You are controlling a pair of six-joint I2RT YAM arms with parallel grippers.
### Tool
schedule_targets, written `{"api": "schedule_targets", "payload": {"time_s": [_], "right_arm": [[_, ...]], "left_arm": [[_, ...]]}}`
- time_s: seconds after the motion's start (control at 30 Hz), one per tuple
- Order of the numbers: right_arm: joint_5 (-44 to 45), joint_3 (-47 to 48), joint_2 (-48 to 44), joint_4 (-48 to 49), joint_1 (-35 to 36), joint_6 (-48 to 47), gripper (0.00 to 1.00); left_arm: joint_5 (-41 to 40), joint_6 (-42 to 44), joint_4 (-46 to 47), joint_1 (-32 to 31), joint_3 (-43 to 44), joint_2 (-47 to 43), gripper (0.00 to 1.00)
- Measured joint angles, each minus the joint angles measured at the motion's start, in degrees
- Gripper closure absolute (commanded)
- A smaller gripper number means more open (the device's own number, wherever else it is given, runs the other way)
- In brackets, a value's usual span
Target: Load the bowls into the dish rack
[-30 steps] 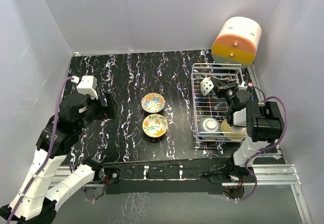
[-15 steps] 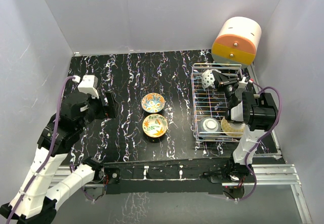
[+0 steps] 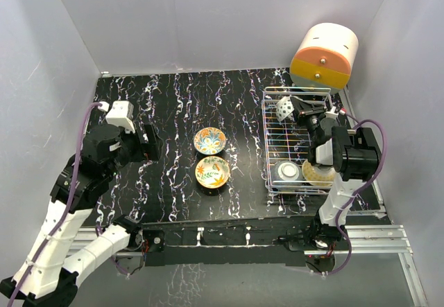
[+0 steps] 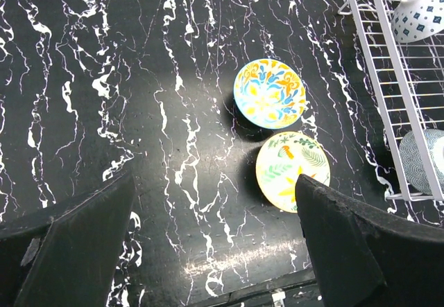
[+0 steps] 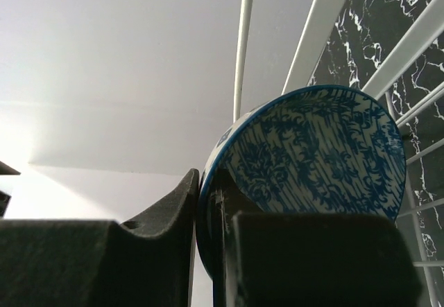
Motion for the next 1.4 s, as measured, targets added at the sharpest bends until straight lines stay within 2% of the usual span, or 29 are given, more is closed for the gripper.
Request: {"api": "schedule_targets", "payload": {"time_s": [0.23,0.37,0.77,1.0,1.4], "right_arm": [[0.63,3.89,-7.72,-15.02,0.76,-5.01,0.92],[-0.35,8.59,-8.94,-18.45,1.03,-6.16,0.92],[-3.39,10.32,1.75,-11.19,2.82,-2.40,0.92],[-2.16,8.33,0.59,-10.84,3.15,-2.21,0.92],[-0.09,1.81,-5.79,-14.14,3.15,0.13,0.86]], "left_arm": [[-0.13,-0.15,0.00,0.00,0.52,-0.59,0.03],[-0.15,-0.35,-0.09,0.00,0.52,-1.70,0.03],[-1.29,-0.44,-1.88,0.00,0.52,-3.17,0.03],[-1.33,-0.98,-2.12,0.00,0.52,-3.17,0.03],[-1.27,-1.57,-2.12,0.00,0.52,-3.43,0.03]]}}
